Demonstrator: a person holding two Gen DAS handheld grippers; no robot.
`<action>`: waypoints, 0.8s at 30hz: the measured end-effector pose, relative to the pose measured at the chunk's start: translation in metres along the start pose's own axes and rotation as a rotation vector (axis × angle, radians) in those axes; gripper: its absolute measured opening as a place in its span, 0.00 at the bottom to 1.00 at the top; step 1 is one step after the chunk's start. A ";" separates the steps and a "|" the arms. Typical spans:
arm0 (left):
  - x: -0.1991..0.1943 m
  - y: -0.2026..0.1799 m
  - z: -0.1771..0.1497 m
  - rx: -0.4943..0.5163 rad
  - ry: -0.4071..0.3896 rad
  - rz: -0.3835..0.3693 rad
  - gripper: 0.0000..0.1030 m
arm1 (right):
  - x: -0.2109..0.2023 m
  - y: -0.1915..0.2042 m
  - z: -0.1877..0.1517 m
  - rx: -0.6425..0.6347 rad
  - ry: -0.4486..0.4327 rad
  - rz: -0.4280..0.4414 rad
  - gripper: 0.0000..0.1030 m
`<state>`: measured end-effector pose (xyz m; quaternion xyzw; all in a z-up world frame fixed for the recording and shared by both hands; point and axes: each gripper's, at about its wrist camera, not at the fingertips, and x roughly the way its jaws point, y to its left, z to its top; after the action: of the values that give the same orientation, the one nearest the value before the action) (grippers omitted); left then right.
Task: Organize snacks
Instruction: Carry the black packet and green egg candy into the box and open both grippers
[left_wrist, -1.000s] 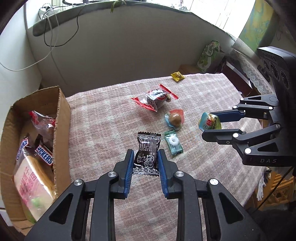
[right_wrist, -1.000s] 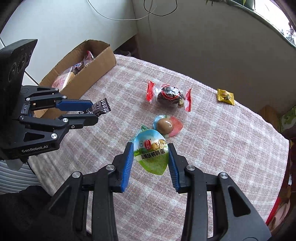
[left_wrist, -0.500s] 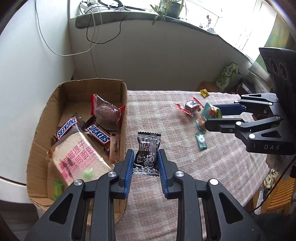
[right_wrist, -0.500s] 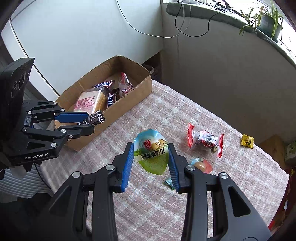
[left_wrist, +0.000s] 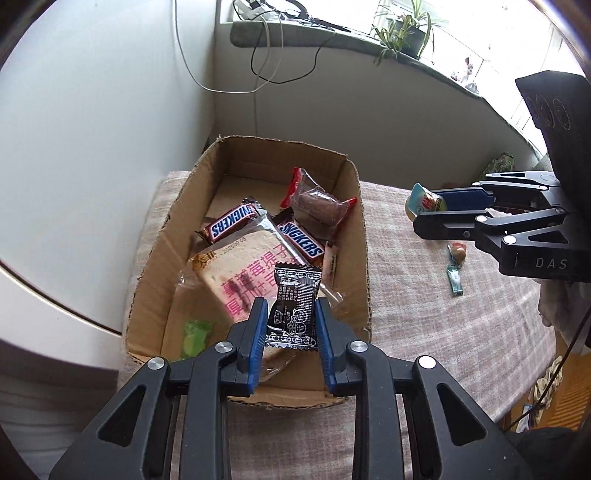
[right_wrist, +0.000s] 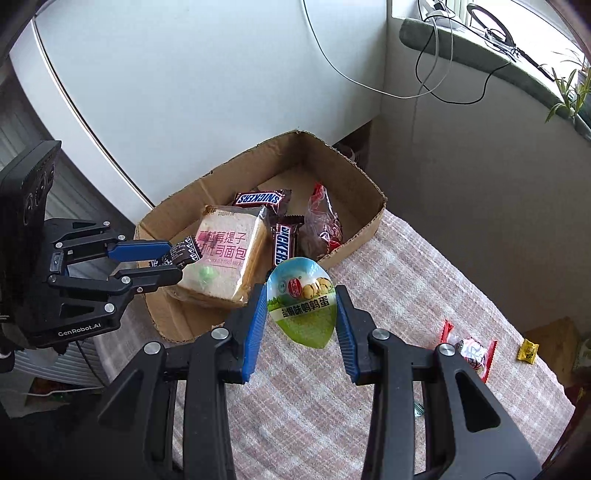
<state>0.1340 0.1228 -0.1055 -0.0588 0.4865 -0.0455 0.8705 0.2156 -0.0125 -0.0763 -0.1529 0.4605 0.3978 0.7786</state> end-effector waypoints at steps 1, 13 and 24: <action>0.000 0.004 -0.001 -0.008 0.000 0.006 0.24 | 0.003 0.002 0.004 -0.004 0.000 0.001 0.36; -0.004 0.039 -0.002 -0.080 -0.003 0.050 0.24 | 0.044 0.023 0.034 -0.017 0.041 0.008 0.37; 0.003 0.038 0.001 -0.091 0.017 0.059 0.25 | 0.054 0.023 0.038 0.003 0.039 0.012 0.42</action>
<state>0.1372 0.1596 -0.1127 -0.0836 0.4970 0.0018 0.8637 0.2347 0.0509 -0.0990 -0.1567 0.4770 0.3988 0.7674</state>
